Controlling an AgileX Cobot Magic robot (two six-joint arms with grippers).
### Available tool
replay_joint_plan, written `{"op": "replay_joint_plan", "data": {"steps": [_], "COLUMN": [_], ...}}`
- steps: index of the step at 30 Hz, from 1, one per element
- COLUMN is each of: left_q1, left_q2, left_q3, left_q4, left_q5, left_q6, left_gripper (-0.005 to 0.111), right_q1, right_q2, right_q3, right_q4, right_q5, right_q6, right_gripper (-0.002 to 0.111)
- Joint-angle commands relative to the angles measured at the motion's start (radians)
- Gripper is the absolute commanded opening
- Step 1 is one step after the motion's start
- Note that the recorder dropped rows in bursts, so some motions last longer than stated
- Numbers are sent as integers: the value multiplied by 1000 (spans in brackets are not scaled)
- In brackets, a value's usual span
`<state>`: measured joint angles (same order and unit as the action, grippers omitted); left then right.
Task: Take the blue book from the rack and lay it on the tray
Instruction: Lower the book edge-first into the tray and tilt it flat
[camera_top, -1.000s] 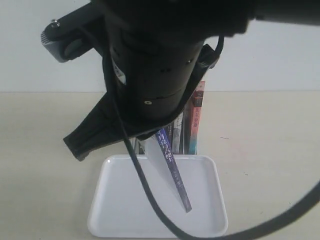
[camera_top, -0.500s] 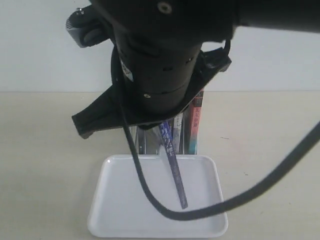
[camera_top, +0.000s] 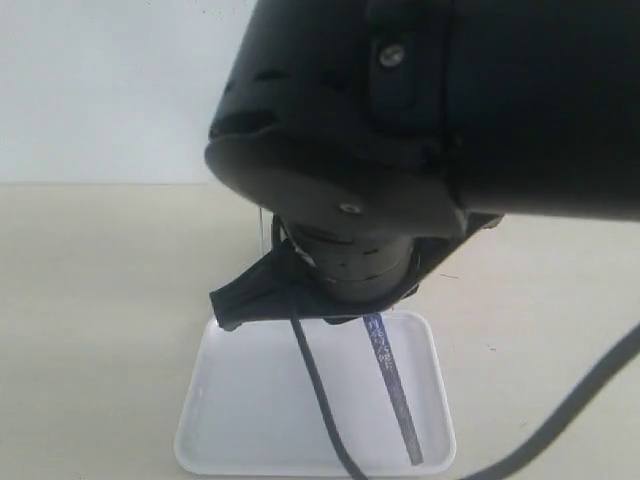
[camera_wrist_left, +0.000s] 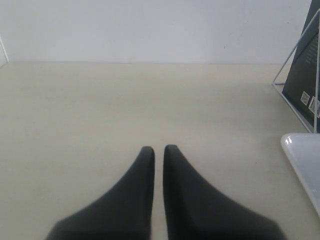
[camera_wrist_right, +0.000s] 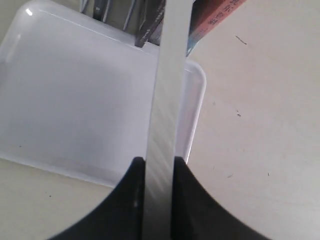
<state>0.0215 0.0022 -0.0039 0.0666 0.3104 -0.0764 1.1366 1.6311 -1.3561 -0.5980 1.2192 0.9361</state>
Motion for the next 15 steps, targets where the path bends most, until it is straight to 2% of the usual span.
{"op": "replay_joint_plan", "data": {"steps": [1, 5, 15], "left_q1": [-8, -8, -8], "left_q2": [-2, -2, -2], "left_q3": [4, 4, 4], "left_q4": [3, 3, 3], "left_q5": [-4, -4, -4], "left_q6": [2, 2, 2], "left_gripper": [6, 6, 6], "right_q1": [-77, -118, -121], "right_q2": [-14, -14, -14], "right_q3": [-2, -2, -2], "right_q4": [8, 10, -29], "right_q5": [2, 2, 2], "right_q6": [2, -31, -31], "right_gripper": [0, 0, 0]}}
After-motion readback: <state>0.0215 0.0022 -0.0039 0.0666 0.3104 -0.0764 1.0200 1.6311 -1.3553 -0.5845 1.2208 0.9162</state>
